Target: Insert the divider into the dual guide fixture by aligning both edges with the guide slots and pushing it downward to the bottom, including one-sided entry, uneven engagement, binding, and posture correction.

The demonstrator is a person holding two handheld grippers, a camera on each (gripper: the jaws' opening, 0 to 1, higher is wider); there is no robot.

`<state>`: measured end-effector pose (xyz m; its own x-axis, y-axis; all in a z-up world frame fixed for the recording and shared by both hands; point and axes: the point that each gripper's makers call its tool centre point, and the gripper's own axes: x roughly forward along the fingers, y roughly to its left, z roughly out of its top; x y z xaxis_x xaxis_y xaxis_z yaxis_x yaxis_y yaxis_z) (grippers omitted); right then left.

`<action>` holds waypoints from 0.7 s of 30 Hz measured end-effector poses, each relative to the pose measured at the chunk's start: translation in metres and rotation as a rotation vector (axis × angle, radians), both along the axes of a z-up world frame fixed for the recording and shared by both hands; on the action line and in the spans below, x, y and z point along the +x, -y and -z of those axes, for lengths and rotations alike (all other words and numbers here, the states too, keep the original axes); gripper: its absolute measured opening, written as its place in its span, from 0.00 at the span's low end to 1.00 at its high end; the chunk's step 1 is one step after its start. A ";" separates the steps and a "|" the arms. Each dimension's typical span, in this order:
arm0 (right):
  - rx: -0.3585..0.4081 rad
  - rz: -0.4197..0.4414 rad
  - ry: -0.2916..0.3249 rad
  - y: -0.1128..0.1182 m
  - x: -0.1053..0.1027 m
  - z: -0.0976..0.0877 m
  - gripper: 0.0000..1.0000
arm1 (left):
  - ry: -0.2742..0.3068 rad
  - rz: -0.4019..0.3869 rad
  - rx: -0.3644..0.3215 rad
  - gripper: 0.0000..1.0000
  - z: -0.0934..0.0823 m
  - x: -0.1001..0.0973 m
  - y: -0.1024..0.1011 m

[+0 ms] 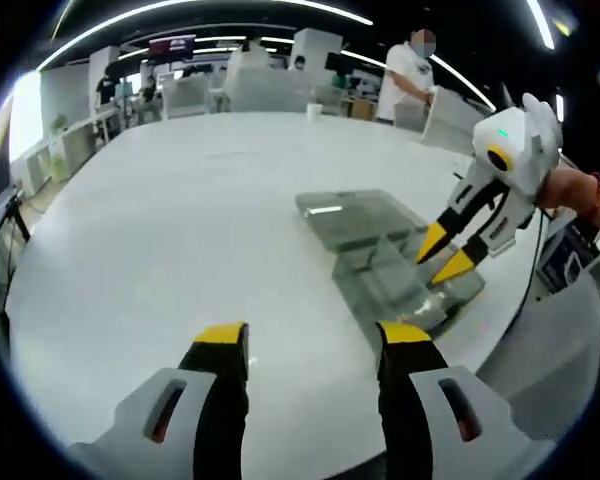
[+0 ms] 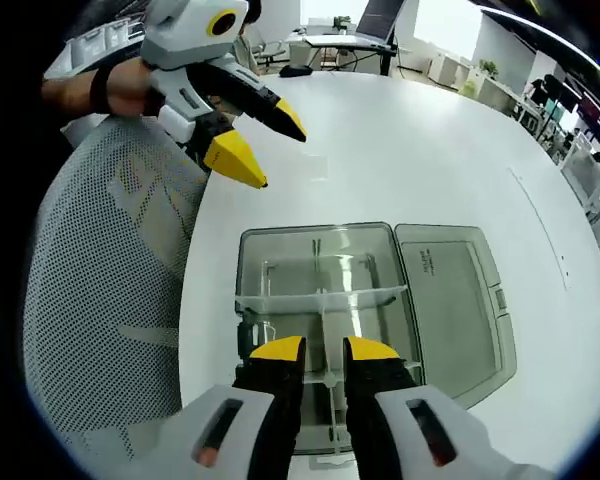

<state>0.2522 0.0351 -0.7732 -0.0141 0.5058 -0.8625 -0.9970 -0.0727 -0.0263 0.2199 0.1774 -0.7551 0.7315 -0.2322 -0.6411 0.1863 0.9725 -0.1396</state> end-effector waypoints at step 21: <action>0.189 0.158 -0.043 -0.006 -0.001 -0.023 0.16 | -0.116 -0.098 0.143 0.47 0.031 0.004 -0.039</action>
<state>0.2507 0.0407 -0.7501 0.0433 0.6568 -0.7528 -0.9961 0.0866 0.0183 0.2237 0.2166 -0.7856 0.6656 -0.0641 -0.7435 0.0808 0.9966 -0.0136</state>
